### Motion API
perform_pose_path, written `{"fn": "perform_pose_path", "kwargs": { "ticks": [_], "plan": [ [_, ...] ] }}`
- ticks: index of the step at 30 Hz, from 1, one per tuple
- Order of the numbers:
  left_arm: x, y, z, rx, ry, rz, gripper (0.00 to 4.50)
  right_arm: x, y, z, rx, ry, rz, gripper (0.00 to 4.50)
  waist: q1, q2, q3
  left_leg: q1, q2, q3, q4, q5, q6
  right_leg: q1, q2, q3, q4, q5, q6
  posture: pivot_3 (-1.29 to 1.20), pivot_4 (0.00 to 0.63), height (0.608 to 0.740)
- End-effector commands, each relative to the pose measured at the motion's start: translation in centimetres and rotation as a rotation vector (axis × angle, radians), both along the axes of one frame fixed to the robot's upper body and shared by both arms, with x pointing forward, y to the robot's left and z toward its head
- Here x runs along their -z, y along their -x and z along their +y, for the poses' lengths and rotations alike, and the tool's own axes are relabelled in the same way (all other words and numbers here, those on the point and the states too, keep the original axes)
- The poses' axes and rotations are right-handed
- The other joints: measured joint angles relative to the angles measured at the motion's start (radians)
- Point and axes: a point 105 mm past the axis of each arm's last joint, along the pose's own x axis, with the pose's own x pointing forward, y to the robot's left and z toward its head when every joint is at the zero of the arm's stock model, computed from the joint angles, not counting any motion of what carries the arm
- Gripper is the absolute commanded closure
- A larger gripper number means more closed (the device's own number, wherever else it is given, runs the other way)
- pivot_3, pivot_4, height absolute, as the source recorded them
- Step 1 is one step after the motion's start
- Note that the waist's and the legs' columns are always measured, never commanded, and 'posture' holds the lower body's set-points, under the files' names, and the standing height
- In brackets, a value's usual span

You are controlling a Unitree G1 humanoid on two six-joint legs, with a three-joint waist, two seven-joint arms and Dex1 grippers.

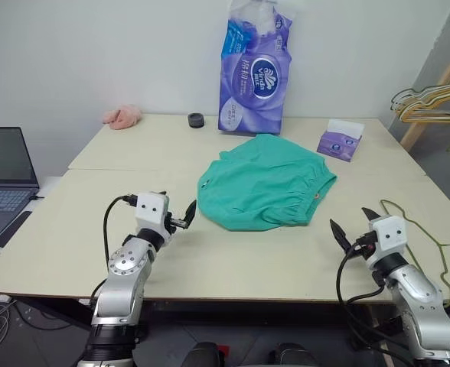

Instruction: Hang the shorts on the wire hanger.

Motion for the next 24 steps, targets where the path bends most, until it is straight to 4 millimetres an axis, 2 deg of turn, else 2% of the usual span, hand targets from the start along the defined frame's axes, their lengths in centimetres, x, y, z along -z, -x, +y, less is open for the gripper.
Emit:
{"fn": "perform_pose_path", "kwargs": {
  "ticks": [1, 15, 21, 24],
  "plan": [
    [-1.7, -0.2, 0.3, -0.018, -0.003, -0.066, 0.09, -1.4, -0.4, 0.2, -0.012, 0.006, -0.059, 0.01, 0.0, 0.0, 0.0, 0.0, 0.0, 0.0, 0.0, 0.0, 0.0, 0.0, 0.0, 0.0, 0.0, 0.0, 0.0, 0.08, 0.0, 0.74],
    [-2.2, 0.0, 0.0, 0.026, 0.001, -0.088, 0.09, -2.4, -0.5, 0.8, -0.026, 0.016, -0.069, 0.01, 0.0, 0.0, 0.0, 0.0, 0.0, 0.0, 0.0, 0.0, 0.0, 0.0, 0.0, 0.0, 0.0, 0.0, 0.0, 0.07, 0.0, 0.74],
    [-2.3, 0.9, -1.0, 0.163, 0.11, -0.072, 0.09, -3.2, -0.3, 1.3, -0.038, 0.036, -0.08, 0.01, -0.001, 0.0, 0.0, 0.0, 0.0, 0.0, 0.0, 0.0, 0.0, 0.0, 0.0, 0.0, 0.0, 0.0, 0.0, 0.05, 0.0, 0.74],
    [-2.2, 1.1, -1.3, 0.213, 0.098, -0.058, 0.09, -3.6, -0.2, 1.3, -0.036, 0.04, -0.083, 0.01, -0.001, 0.0, 0.0, 0.0, 0.0, 0.0, 0.0, 0.0, 0.0, 0.0, 0.0, 0.0, 0.0, -0.001, -0.001, 0.04, 0.0, 0.74]
  ]
}}
